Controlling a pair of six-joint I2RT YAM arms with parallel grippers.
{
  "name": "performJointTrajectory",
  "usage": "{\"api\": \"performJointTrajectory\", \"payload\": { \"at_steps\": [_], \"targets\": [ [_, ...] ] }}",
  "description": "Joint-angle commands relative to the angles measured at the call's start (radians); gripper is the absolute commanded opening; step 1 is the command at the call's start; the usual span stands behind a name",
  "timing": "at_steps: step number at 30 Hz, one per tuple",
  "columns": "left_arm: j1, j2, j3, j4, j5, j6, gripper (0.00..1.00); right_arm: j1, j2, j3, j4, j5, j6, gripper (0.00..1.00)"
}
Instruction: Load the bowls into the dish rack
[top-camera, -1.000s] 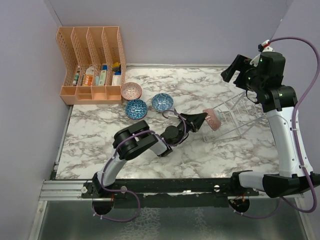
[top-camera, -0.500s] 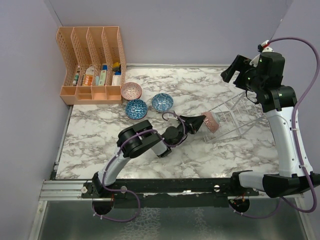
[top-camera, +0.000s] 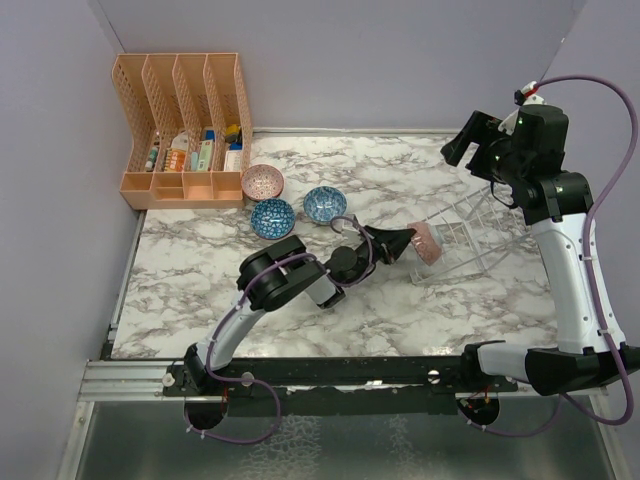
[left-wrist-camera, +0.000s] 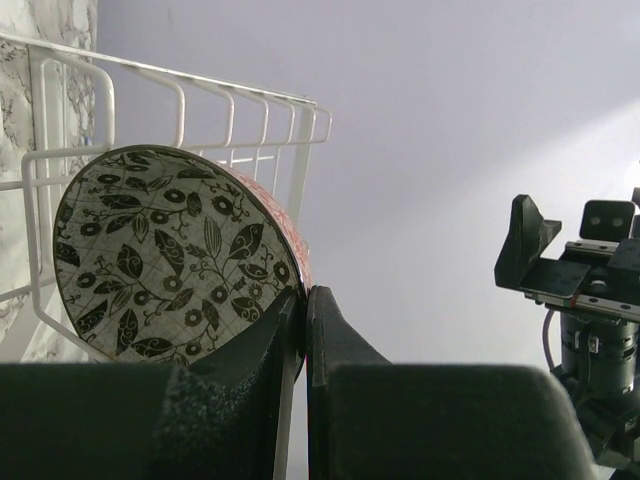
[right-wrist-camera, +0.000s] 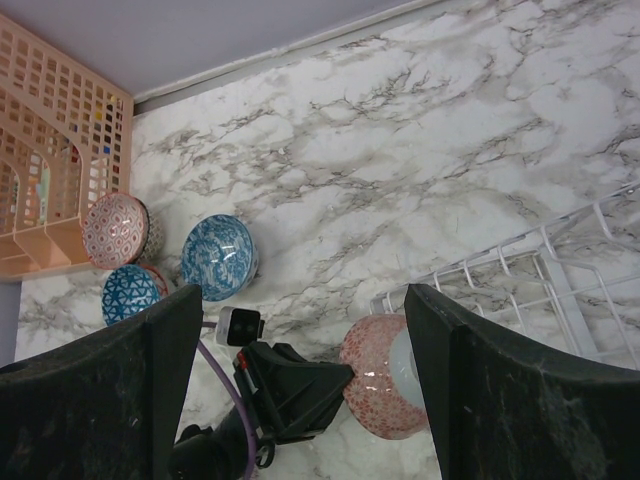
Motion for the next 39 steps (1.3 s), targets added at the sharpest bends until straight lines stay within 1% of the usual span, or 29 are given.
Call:
{"api": "performJointTrajectory", "payload": {
  "at_steps": [1, 10, 14, 20, 25, 28, 33, 36, 39],
  "targets": [
    [0.006, -0.008, 0.014, 0.256, 0.113, 0.027, 0.0, -0.003, -0.013, -0.007, 0.02, -0.015, -0.014, 0.82],
    [0.022, -0.013, 0.01, 0.259, 0.192, 0.051, 0.0, -0.003, -0.001, -0.004, 0.02, -0.03, -0.008, 0.82],
    [0.031, -0.015, 0.006, 0.256, 0.2, 0.051, 0.0, -0.004, 0.008, 0.001, 0.017, -0.024, -0.012, 0.82],
    [0.039, 0.012, -0.025, 0.258, 0.178, 0.014, 0.0, -0.003, 0.03, 0.013, 0.013, -0.052, -0.002, 0.81],
    [0.042, 0.027, -0.051, 0.245, 0.171, -0.041, 0.0, -0.003, 0.044, 0.029, 0.011, -0.039, -0.002, 0.81],
    [0.048, 0.042, -0.051, 0.244, 0.191, -0.069, 0.0, -0.003, 0.048, 0.036, 0.008, -0.033, -0.006, 0.81],
    [0.063, 0.078, -0.008, 0.224, 0.262, -0.102, 0.0, -0.003, 0.052, 0.034, 0.009, -0.03, -0.01, 0.81],
    [0.071, 0.059, -0.029, 0.19, 0.283, -0.089, 0.1, -0.003, 0.051, 0.036, 0.006, -0.024, -0.017, 0.81],
    [0.083, 0.035, -0.038, 0.148, 0.308, -0.066, 0.17, -0.003, 0.05, 0.034, 0.007, -0.017, -0.021, 0.81]
  ]
}}
